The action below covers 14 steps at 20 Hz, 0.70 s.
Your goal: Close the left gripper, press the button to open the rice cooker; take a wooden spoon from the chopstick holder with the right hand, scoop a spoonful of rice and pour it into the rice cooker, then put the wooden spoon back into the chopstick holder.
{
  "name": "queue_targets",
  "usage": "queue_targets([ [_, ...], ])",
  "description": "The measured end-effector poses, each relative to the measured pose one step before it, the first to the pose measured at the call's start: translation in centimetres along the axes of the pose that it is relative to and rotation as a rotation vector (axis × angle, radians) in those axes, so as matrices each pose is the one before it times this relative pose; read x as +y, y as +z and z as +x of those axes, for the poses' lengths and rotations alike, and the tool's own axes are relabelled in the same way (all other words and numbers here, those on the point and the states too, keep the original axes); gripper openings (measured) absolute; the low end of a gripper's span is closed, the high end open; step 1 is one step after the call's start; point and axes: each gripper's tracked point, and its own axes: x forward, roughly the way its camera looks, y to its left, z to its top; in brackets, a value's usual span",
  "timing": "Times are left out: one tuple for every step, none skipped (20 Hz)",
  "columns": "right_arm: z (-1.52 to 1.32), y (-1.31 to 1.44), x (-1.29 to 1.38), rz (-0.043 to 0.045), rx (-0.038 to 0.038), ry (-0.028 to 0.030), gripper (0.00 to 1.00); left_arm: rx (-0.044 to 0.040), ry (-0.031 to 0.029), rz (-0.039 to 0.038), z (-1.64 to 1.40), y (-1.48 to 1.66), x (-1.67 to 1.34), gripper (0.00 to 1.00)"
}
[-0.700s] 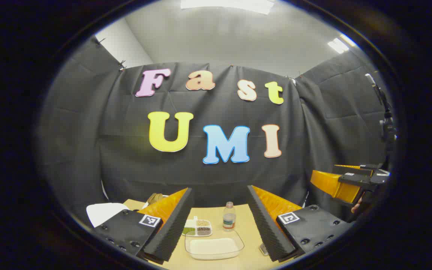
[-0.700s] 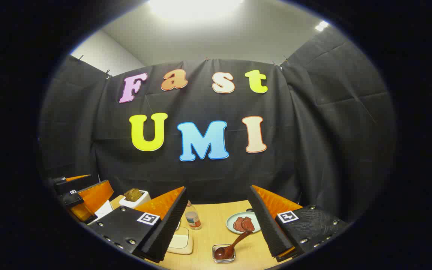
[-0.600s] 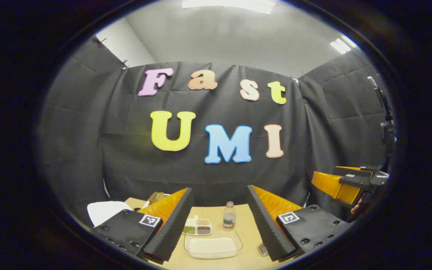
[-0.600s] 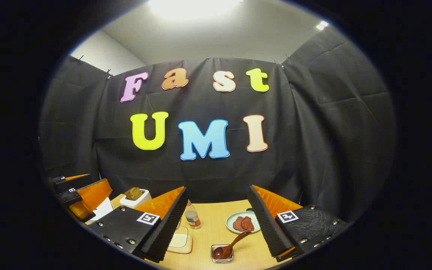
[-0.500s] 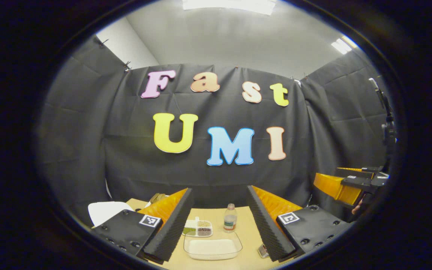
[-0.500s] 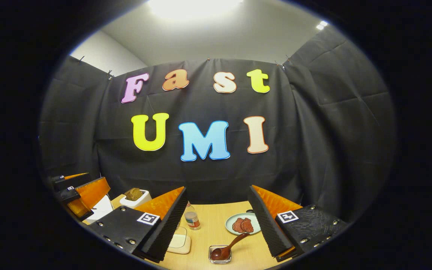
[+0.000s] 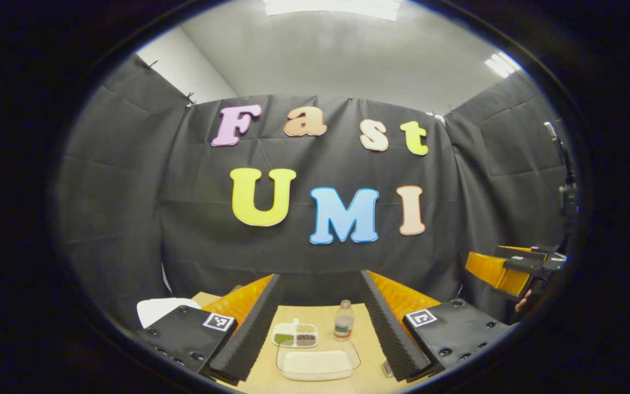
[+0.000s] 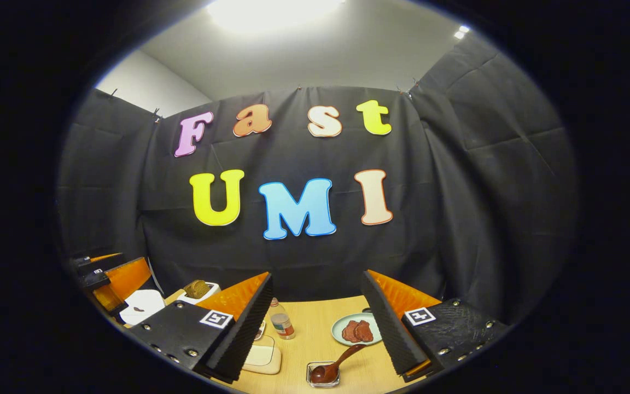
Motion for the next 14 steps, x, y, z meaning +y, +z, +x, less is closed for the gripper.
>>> queue_targets([
  [0.09, 0.263, 0.455, -0.00594, -0.00914, -0.00111, 0.98, -0.00871, -0.00484, 0.00357, 0.061, 0.139, 0.332, 0.98],
  [0.137, 0.177, 0.31, -0.00492, -0.00302, -0.00551, 0.98, 0.00519, -0.00497, 0.00008, 0.175, -0.236, 0.356, 0.98],
  [-0.02, 0.105, 0.57, -0.00046, -0.00696, 0.00326, 0.98, -0.00016, -0.00822, -0.004, 0.041, -0.166, 0.264, 0.98],
  [-0.055, 0.409, 0.498, 0.00204, -0.0133, 0.00137, 0.98, -0.00646, -0.0143, -0.01267, 0.118, 0.015, 0.142, 0.98],
  [0.034, 0.267, 0.173, 0.0007, -0.00922, -0.00568, 0.98, -0.00796, -0.01304, -0.02009, 0.082, 0.051, 0.179, 0.98],
  [0.005, 0.136, 0.29, 0.0017, -0.00163, -0.00277, 0.98, 0.00237, -0.00209, -0.01484, -0.049, 0.018, 0.464, 0.98],
  [-0.142, 0.032, 0.516, 0.00325, -0.00476, 0.00374, 0.98, 0.00107, 0.00501, 0.00105, -0.082, -0.128, 0.697, 0.98],
  [-0.062, 0.207, 0.414, -0.00142, -0.00861, 0.00357, 0.98, -0.00346, 0.0009, 0.00815, 0.017, 0.065, 0.658, 0.92],
  [0.192, -0.07, 0.114, -0.00736, -0.00196, -0.00184, 0.94, 0.00134, 0.00131, 0.00772, 0.128, -0.023, 0.416, 0.92],
  [0.132, -0.281, 0.122, -0.00485, 0.00682, -0.00189, 0.98, 0.01217, 0.0132, 0.01357, 0.257, -0.299, 0.827, 0.92],
  [-0.096, -0.418, 0.241, 0.00225, 0.0095, -0.00029, 0.98, 0.01595, 0.00409, 0.00875, 0.162, -0.477, 0.623, 0.92],
  [0.027, -0.289, 0.297, 0.00462, 0.00739, 0.00201, 0.98, 0.01894, -0.00191, -0.00125, 0.147, -0.509, 0.422, 0.92],
  [-0.022, -0.266, 0.298, 0.00077, 0.00844, -0.00006, 0.98, 0.02018, 0.00523, -0.00449, 0.131, -0.648, 0.726, 0.85],
  [0.046, -0.308, 0.207, -0.00369, 0.0089, -0.00021, 0.98, 0.02441, -0.00185, -0.00305, 0.082, -0.75, 0.732, 0.76],
])
